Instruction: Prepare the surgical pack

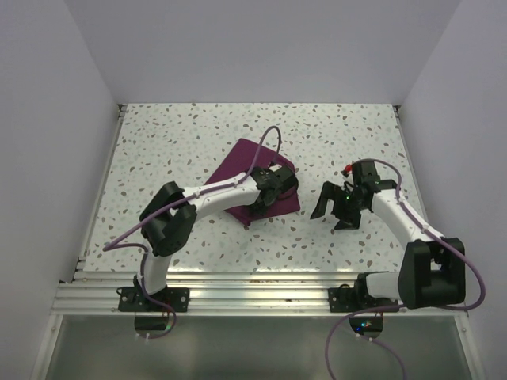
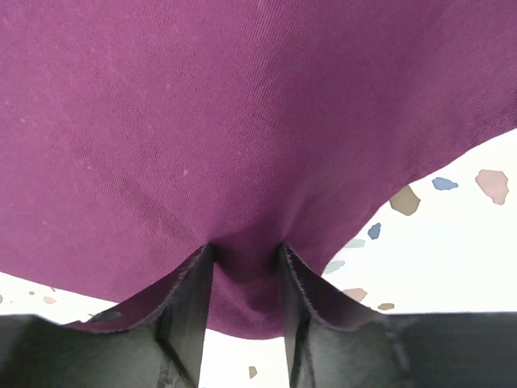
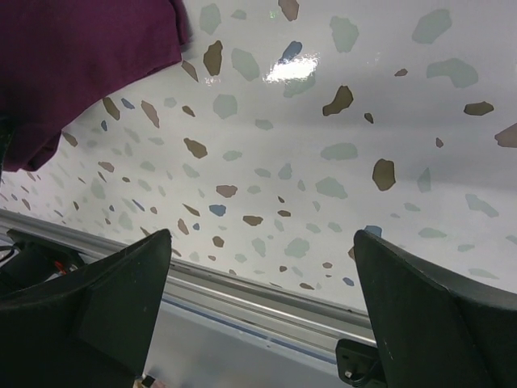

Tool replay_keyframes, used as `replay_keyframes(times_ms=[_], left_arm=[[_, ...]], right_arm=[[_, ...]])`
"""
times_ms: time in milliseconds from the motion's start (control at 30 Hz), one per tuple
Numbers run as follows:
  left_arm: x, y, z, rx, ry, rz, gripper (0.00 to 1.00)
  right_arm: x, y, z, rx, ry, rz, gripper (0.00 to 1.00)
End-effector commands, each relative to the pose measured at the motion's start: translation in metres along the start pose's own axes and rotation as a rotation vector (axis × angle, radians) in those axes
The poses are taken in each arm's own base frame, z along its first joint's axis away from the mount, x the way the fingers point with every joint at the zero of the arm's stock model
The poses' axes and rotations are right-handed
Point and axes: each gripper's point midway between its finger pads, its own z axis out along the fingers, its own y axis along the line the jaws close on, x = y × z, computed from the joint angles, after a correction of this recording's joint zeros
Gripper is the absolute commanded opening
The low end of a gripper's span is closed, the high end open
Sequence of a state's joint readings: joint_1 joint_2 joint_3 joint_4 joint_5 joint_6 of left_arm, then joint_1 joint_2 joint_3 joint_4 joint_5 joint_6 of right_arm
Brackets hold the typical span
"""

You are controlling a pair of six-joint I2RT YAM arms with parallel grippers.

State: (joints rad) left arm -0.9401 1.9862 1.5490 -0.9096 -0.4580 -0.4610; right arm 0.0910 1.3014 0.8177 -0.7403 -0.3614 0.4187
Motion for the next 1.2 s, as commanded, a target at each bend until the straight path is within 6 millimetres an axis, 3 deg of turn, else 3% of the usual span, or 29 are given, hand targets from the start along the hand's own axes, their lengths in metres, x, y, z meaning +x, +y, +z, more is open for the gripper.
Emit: replay_keyframes(times_ms=[0, 233, 600, 800, 933, 1033, 1167], left_arm=[[-0.007, 0.007, -0.002, -0.045, -0.019, 0.005, 0.40], [-0.016, 0.007, -0.009, -0.027, -0.040, 0.009, 0.19], [-0.020, 0.006, -0.016, -0.009, -0.039, 0.003, 0.11], [-0.019, 0.005, -0.017, 0.001, -0.034, -0.003, 0.15], [-0.022, 0.009, -0.019, 0.002, -0.039, -0.010, 0.00], [-0.028, 0.012, -0.024, 0.012, -0.058, -0.031, 0.00], [-0.037, 0.014, -0.034, 0.032, -0.081, -0.053, 0.00]], right_arm=[[-0.007, 0.011, 0.000, -0.046, -0.010, -0.014, 0.99], [-0.010, 0.028, 0.001, -0.084, -0.002, -0.034, 0.99], [-0.016, 0.063, 0.010, -0.117, 0.009, -0.078, 0.99], [-0.015, 0.078, 0.015, -0.135, 0.018, -0.095, 0.99], [-0.013, 0.086, 0.021, -0.171, 0.044, -0.069, 0.99], [-0.016, 0.098, 0.025, -0.231, 0.055, -0.039, 0.99], [-0.023, 0.116, 0.034, -0.312, 0.074, 0.029, 0.88]])
